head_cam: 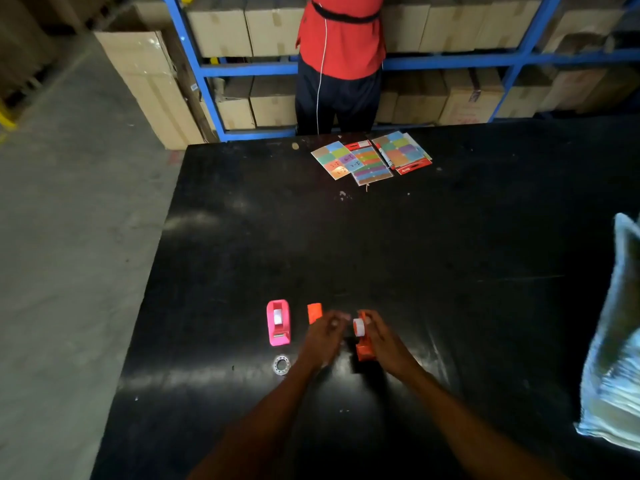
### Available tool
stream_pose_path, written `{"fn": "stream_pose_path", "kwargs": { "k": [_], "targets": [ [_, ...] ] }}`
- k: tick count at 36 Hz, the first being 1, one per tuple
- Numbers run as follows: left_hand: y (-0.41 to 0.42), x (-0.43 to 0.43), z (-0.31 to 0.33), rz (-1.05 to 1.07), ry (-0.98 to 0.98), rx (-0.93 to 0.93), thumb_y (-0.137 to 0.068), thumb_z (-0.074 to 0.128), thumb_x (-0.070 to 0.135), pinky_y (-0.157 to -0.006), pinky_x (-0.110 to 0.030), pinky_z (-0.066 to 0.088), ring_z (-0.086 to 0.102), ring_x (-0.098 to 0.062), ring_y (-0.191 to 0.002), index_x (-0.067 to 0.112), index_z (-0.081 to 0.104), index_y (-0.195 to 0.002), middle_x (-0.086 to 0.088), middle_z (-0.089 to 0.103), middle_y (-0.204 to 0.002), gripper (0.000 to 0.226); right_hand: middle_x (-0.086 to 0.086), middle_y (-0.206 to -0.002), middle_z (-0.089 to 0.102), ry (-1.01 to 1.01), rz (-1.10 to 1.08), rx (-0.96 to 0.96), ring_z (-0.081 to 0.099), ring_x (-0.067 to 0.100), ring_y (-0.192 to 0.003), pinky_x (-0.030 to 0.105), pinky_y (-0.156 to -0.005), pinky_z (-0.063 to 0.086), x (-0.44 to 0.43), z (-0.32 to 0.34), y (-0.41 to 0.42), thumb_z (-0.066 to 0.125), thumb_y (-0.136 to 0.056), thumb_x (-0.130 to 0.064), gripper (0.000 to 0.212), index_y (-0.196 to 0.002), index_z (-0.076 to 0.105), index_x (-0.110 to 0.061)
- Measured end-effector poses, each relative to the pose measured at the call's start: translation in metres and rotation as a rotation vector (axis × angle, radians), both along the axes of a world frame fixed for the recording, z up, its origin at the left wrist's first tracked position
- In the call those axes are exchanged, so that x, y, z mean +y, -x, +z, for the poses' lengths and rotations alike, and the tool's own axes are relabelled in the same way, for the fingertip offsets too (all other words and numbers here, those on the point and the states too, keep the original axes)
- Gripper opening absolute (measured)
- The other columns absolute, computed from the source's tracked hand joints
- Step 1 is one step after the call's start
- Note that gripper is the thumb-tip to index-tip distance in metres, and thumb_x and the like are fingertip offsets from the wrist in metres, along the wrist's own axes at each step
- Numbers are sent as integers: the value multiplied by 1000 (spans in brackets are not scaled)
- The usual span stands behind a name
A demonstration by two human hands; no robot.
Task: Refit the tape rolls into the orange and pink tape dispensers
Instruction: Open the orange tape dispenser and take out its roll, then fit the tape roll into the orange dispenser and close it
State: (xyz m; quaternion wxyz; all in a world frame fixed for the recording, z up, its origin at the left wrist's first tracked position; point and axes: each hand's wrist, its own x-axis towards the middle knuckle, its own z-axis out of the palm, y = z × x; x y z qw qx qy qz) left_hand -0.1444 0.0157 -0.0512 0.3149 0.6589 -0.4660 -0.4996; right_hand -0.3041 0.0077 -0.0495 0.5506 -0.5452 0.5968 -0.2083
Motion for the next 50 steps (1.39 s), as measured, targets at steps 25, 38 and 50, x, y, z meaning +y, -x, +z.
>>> {"fn": "stream_pose_path", "kwargs": {
  "k": [25,38,50],
  "targets": [
    [27,21,-33,-197,-78,-474,-90,57,42,-79,-33,48,66,-25,-100,16,64,-105,-8,70,-106,32,5,-104,72,-131,-219,73,73,26,-86,44,-72,61,25,-15,53,40,-102,-42,25,-123,50,-33],
    [27,12,-45,-155,-10,-592,-92,55,43,-82,-42,50,61,-30,-104,17,52,-114,-8,58,-119,34,2,-116,67,-138,-134,84,67,11,-91,34,-89,53,11,-31,33,39,-102,-39,21,-122,44,-46],
    [-25,71,-61,-26,27,-707,-84,61,51,-91,-38,47,54,-26,-108,17,50,-119,-5,54,-117,50,1,-124,63,-130,13,145,65,16,-99,40,-94,52,18,-30,9,35,-102,-47,31,-131,42,-41]
  ]
}}
